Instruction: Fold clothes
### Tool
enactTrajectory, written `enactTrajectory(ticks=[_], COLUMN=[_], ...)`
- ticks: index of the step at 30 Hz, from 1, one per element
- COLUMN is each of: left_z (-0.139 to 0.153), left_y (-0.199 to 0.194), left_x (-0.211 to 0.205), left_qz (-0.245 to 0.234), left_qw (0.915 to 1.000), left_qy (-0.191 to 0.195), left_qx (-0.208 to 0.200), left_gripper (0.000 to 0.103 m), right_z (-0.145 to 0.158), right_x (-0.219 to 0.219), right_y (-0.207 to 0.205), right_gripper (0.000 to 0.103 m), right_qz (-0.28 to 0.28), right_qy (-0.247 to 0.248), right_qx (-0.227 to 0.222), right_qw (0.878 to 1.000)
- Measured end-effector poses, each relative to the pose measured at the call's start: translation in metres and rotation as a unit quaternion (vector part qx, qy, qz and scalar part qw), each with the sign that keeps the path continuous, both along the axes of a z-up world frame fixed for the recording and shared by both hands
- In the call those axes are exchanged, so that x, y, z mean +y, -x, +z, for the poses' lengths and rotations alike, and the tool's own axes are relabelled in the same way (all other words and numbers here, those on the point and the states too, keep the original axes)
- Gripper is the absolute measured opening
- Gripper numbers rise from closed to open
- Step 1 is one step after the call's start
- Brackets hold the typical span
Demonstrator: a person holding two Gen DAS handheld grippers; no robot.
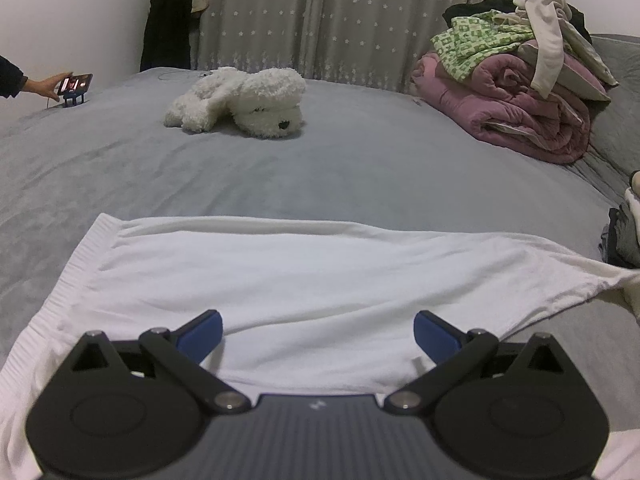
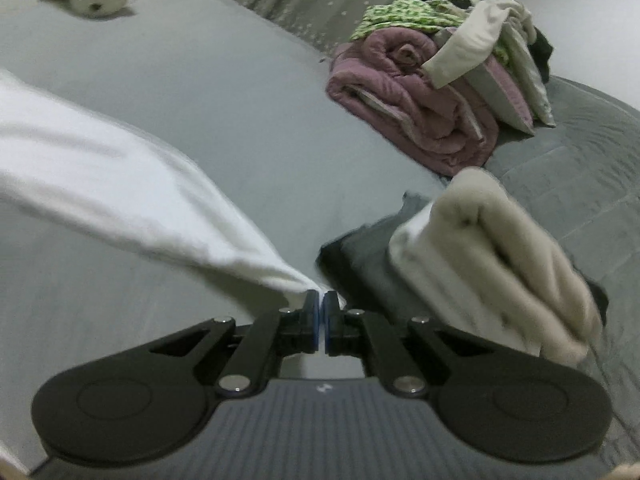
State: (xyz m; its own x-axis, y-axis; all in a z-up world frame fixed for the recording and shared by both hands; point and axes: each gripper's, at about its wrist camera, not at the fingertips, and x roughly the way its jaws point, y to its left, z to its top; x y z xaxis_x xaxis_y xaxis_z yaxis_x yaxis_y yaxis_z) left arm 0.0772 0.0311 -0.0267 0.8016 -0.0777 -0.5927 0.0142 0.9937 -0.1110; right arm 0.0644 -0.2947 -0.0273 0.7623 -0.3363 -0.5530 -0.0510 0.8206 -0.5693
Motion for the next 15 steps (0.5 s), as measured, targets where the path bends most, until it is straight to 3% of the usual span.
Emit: enactTrajectory(ticks=[6, 9, 12, 13, 15], left_z=[-0.002, -0.003, -0.003, -0.003, -0.004], left_y=[0.0, 0.001, 0.002, 0.002, 0.001], left_x=[-0.004, -0.005, -0.006, -0.006, -0.006], left_qz=[-0.001, -0.004, -0.006, -0.006, -0.003], left_qw=[1.0, 0.9999, 0.9999, 0.9999, 0.9999], left_qy=[-0.005, -0.01, -0.013, -0.013, -0.011], left_qx=[0.003, 0.003, 0.002, 0.002, 0.003], left_gripper=[0.102, 0.102, 0.102, 0.102, 0.102], right_z=[-0.027, -0.025, -0.008, -0.002, 0.008], right_x=[0.002, 0.002, -0.012, -0.018, -0.032], right_y=[0.028, 0.034, 0.037, 0.036, 0.033], right_gripper=[0.003, 0.01, 0.026, 0.036, 0.037], right_qz=[0.028, 0.037, 0.017, 0.007, -0.017], right_qy=[-0.033, -0.048, -0.125, -0.149, -0.19], right_qx=[0.066, 0.078, 0.068, 0.061, 0.038], right_qw=[0.997, 0.995, 0.99, 0.987, 0.981])
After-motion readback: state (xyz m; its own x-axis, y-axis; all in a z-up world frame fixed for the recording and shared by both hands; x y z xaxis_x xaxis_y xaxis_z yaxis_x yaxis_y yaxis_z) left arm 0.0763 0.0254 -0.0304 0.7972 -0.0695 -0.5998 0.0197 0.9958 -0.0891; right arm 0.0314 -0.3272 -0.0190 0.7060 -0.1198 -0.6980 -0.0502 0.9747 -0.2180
